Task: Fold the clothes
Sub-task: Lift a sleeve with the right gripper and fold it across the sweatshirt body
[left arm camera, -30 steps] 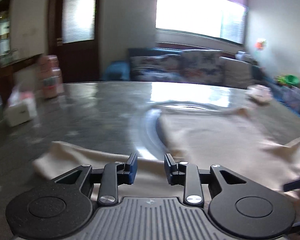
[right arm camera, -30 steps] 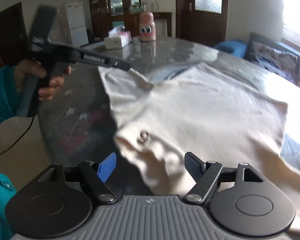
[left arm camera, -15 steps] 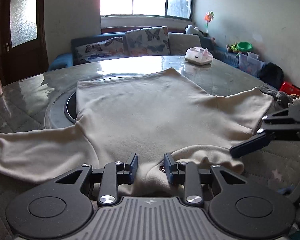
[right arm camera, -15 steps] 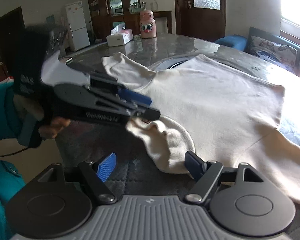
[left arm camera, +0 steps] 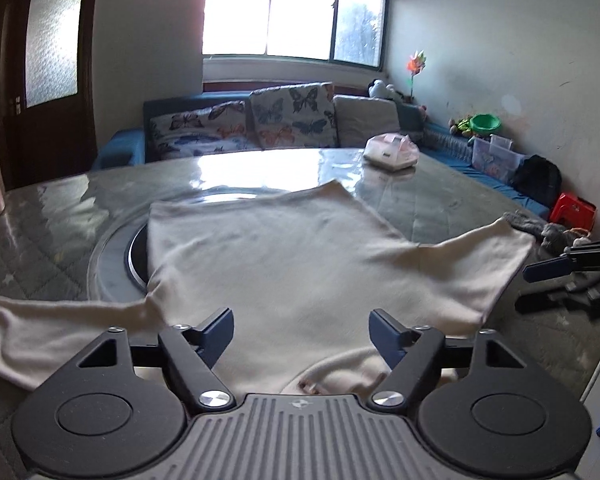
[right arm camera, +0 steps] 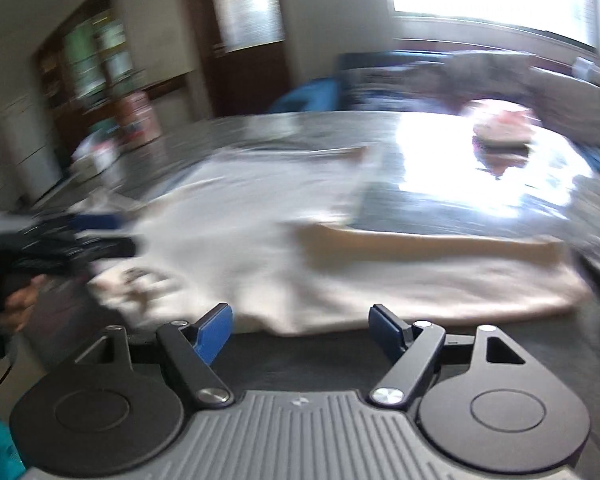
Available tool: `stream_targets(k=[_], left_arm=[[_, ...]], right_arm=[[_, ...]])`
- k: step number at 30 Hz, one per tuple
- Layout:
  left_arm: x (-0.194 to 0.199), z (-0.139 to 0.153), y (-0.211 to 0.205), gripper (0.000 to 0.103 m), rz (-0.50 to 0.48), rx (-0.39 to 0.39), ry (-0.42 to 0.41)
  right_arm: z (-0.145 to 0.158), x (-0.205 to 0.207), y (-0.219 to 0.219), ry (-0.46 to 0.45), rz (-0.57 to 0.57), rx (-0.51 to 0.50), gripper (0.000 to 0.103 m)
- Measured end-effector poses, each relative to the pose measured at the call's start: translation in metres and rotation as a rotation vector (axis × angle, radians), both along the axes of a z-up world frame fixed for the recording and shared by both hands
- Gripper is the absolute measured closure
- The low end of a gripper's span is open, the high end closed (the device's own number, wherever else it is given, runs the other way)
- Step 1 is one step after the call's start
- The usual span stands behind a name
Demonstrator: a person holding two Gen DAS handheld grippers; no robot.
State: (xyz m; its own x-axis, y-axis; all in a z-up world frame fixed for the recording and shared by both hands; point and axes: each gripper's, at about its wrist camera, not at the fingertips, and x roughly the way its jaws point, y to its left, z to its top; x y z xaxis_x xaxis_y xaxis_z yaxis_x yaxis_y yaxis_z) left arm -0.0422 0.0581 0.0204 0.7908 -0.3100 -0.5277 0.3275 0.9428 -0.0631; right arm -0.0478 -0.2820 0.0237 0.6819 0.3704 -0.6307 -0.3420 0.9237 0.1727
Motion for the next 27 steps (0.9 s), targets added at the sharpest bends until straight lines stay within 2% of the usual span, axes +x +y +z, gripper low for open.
stream_targets(k=[4,6,8,11,15,19,22,25,27], left_arm=[[0.003,0.004,-0.010,0.014,-0.014,-0.012,-0.010],[0.004,0.004,-0.016,0.006,-0.023,-0.020,-0.008],[0.005,0.004,-0.022,0.004,-0.033,-0.028,-0.005],[0.006,0.003,-0.031,0.000,-0.047,-0.032,0.002],[0.008,0.001,-0.045,0.000,-0.076,-0.028,0.017],[0.011,-0.001,-0.058,0.000,-0.094,-0.025,0.030],[0.013,-0.003,-0.064,0.000,-0.103,-0.021,0.041],[0.014,-0.005,-0.068,0.000,-0.105,-0.011,0.048],[0.014,-0.006,-0.068,0.000,-0.104,-0.010,0.051]], right_arm=[[-0.008,0.016,-0.043,0.012,-0.199,0.008,0.034],[-0.012,0.024,-0.061,0.020,-0.285,0.005,0.037],[-0.017,0.033,-0.076,0.027,-0.357,0.001,0.043],[-0.023,0.040,-0.094,0.026,-0.432,0.006,0.046],[-0.028,0.050,-0.104,0.026,-0.514,-0.012,0.050],[-0.031,0.056,-0.107,0.025,-0.548,-0.032,0.052],[-0.033,0.061,-0.106,0.034,-0.559,-0.036,0.059],[-0.035,0.064,-0.105,0.024,-0.565,-0.062,0.072],[-0.035,0.065,-0.105,0.015,-0.572,-0.068,0.090]])
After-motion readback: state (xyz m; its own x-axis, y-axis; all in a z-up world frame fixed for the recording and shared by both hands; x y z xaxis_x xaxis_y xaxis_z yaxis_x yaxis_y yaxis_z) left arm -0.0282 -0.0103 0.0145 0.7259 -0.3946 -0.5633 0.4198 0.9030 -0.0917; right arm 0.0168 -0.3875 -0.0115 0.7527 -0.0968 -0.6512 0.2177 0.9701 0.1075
